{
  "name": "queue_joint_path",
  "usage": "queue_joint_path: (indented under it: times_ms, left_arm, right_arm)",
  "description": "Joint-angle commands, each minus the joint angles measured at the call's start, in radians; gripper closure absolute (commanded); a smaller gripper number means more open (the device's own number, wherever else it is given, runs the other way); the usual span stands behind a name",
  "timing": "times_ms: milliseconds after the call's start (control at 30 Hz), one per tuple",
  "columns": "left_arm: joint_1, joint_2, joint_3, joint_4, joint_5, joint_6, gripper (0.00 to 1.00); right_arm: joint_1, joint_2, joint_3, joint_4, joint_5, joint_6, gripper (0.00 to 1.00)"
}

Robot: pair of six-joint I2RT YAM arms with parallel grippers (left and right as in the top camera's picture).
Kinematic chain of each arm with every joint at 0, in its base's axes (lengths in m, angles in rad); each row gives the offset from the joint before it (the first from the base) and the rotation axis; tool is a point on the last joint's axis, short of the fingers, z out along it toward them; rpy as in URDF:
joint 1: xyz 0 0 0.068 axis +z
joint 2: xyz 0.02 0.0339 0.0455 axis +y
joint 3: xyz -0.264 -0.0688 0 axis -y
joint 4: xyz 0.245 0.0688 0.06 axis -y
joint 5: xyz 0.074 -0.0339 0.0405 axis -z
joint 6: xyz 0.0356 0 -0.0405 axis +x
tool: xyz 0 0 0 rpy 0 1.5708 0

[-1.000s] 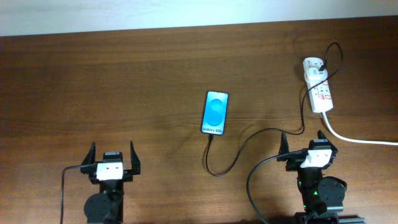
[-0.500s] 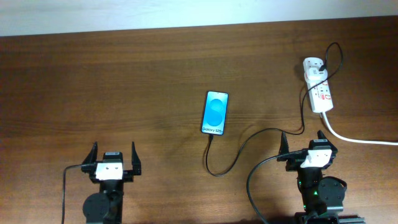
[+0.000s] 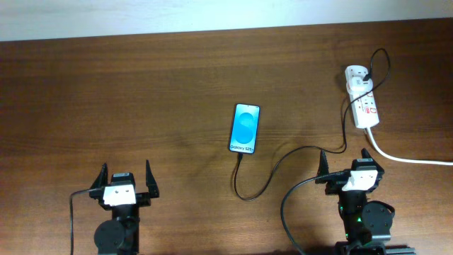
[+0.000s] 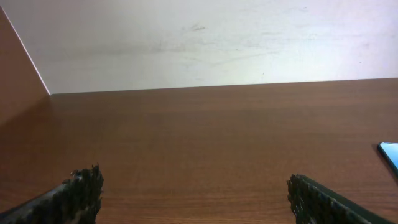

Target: Plug charger to phone and switch on socket

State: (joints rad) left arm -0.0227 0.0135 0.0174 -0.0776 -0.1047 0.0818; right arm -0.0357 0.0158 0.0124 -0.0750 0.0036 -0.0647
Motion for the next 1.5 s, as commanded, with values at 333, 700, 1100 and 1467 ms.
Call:
queue_joint_path:
  times_ms: [333,700,1100,1467]
  left_arm:
    - [0.007,-0.008,-0.009,0.006,-0.008,-0.002,0.00]
    - [0.007,-0.008,-0.009,0.006,-0.007,-0.002,0.01]
    - [0.007,-0.008,-0.009,0.006,-0.007,-0.002,0.01]
    - [0.007,-0.008,-0.009,0.006,-0.007,-0.002,0.01]
  right_arm:
    - [0.003,-0.008,-0.007,-0.004,0.009,-0.006,0.02]
    - [0.003,-0.011,-0.007,0.000,-0.022,-0.006,0.02]
    - [0.031,-0.011,-0.007,0.004,-0.071,-0.006,0.02]
    - [0.031,-0.010,-0.007,0.003,-0.071,-0.006,0.02]
